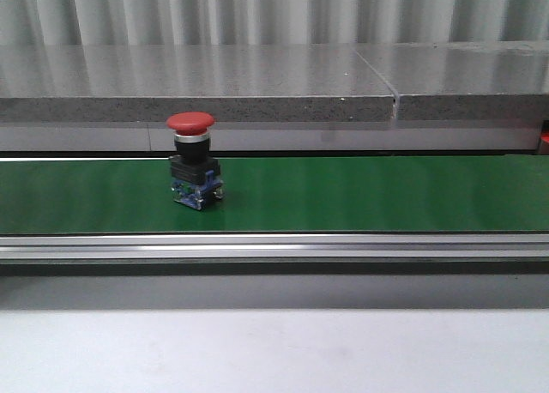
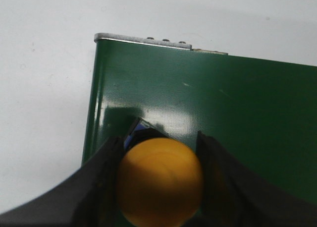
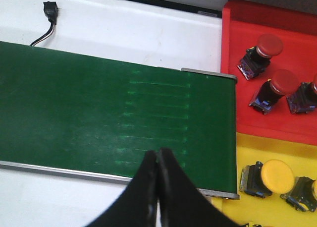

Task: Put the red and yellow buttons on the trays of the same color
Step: 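Grasp the yellow button with the left gripper and set it on the belt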

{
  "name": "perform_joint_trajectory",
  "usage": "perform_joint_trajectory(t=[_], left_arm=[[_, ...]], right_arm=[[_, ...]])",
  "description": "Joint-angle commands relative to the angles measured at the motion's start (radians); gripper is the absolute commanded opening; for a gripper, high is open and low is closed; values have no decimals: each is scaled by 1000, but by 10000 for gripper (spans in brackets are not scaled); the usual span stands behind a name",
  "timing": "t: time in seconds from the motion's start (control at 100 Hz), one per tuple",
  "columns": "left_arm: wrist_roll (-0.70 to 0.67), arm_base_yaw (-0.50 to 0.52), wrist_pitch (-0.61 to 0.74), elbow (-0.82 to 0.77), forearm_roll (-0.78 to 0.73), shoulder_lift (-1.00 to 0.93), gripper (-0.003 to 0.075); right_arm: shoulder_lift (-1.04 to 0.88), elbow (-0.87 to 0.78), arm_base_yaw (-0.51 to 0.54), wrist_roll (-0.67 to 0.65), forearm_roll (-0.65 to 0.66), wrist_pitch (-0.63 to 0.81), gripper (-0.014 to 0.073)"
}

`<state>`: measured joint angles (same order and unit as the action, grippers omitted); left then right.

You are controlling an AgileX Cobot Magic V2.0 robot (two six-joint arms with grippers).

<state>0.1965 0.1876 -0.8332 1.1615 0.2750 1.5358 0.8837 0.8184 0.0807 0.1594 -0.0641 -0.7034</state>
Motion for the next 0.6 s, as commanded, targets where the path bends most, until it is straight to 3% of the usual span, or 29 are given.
perform_joint_trajectory(t=[0.0, 0.22, 0.29, 0.36, 0.53, 0.59], left_arm=[[3, -6, 49, 24, 27, -13, -20], [3, -6, 31, 20, 27, 11, -14], [15, -6, 17, 20, 29, 11, 38], [33, -6, 13, 20, 34, 11, 156], [33, -6, 19, 20, 43, 11, 579], [33, -6, 25, 20, 43, 11, 658]], right_arm=[[-14, 33, 0, 7, 1, 60, -67], [-14, 33, 0, 7, 1, 60, -67], [-14, 33, 0, 7, 1, 60, -67], [-14, 33, 0, 7, 1, 60, -67], [-14, 33, 0, 7, 1, 60, -67], [-14, 33, 0, 7, 1, 60, -67]])
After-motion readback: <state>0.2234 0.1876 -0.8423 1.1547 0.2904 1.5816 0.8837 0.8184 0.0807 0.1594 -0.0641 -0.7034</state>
